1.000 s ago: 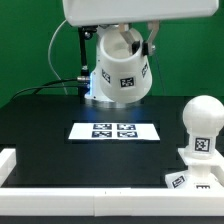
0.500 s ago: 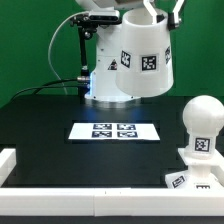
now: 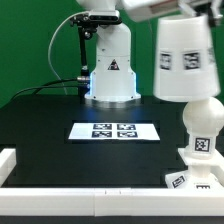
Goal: Assemble lamp
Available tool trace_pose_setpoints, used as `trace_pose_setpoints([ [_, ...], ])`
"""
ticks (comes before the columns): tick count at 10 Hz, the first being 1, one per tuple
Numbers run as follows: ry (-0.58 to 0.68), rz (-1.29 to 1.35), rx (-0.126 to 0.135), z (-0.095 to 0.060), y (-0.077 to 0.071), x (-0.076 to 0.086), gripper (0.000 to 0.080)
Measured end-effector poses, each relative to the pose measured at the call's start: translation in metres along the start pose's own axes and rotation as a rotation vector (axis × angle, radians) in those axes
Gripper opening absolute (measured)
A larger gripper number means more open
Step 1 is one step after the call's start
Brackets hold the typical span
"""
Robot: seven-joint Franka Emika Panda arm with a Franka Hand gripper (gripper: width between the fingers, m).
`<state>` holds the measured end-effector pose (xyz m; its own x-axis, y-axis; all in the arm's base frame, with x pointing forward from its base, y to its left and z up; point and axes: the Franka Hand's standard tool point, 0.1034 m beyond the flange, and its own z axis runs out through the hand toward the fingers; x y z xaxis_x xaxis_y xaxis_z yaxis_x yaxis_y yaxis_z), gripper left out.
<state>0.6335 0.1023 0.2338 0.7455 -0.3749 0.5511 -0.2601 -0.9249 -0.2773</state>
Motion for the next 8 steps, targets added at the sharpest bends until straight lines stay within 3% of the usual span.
trace_pose_setpoints([
  [2,-0.017,0.005,-0.001,0.009,-0.007,-0.012,0.0047],
  [8,-0.045,-0.02,-0.047,0.041,0.011,-0.024,0.0047],
])
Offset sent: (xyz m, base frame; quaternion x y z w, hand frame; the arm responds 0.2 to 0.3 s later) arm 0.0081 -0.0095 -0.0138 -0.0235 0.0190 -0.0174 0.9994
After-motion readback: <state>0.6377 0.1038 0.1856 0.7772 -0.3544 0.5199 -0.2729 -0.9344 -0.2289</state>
